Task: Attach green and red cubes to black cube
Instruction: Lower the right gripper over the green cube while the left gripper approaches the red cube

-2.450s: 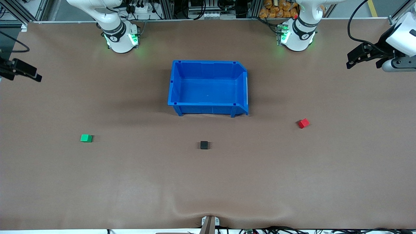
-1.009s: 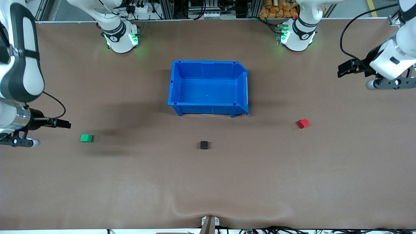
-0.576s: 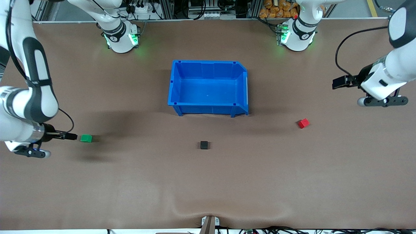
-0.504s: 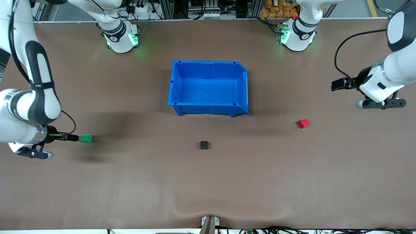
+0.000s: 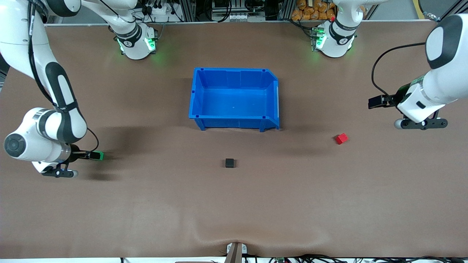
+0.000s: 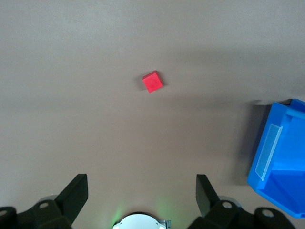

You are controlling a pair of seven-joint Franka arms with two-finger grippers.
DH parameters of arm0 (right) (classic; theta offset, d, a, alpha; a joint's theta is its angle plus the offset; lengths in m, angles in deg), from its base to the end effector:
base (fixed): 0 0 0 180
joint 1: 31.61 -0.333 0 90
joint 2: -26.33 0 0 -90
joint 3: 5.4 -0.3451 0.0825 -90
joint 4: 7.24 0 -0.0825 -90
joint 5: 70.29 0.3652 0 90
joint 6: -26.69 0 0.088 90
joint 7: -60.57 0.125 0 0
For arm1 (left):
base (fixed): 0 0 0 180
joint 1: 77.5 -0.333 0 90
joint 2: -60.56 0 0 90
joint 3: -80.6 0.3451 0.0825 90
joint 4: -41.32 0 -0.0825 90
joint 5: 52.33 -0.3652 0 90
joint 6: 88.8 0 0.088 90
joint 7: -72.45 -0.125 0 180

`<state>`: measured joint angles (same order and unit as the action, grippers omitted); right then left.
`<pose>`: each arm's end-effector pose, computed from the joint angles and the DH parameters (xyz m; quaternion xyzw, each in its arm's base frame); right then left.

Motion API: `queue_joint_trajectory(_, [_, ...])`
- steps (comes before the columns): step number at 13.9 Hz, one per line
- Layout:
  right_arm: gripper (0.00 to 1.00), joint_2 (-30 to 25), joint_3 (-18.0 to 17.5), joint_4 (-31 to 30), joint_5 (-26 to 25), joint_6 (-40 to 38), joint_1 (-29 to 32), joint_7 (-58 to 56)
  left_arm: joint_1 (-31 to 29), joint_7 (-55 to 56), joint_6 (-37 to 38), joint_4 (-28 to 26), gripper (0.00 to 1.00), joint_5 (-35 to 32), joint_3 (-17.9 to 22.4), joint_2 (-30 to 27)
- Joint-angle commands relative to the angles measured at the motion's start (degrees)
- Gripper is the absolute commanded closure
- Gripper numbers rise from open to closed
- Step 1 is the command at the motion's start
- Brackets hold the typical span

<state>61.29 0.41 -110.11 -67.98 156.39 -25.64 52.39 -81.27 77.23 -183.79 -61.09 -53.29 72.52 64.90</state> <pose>0.6292 -0.1244 0.2188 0.9968 -0.0382 -0.0707 0.0028 0.5412 -0.0368 0.5047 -0.9948 -0.0022 0.1015 0.0110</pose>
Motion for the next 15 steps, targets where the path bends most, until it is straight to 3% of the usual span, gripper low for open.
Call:
queue_joint_trajectory(1, [0.00,-1.29,-0.89,-2.59,0.24,0.91,0.62,-0.79,-0.36,0.75,-3.00,0.20,0.00,-0.62,-0.27,3.39])
queue_joint_trajectory(4, [0.00,-1.38,-0.89,-3.30,0.15,0.91,0.53,-0.88,-0.44,3.12,-5.03,0.90,0.00,-0.71,-0.18,6.11])
queue_joint_trajectory(9, [0.00,-1.38,-0.89,-3.21,0.07,1.09,-0.17,-2.99,-3.51,3.57,-4.25,0.64,0.00,-1.68,-0.44,5.07])
queue_joint_trajectory(12, [0.25,-1.29,-0.89,-3.13,-0.20,1.09,-0.17,-3.08,-4.92,3.83,-4.33,0.38,0.00,-0.63,-0.44,5.41])
queue_joint_trajectory(15, [0.32,-1.29,-0.89,-3.04,-0.55,1.09,-0.26,-3.08,-5.01,4.53,-4.86,0.46,0.00,-0.71,-0.27,7.17])
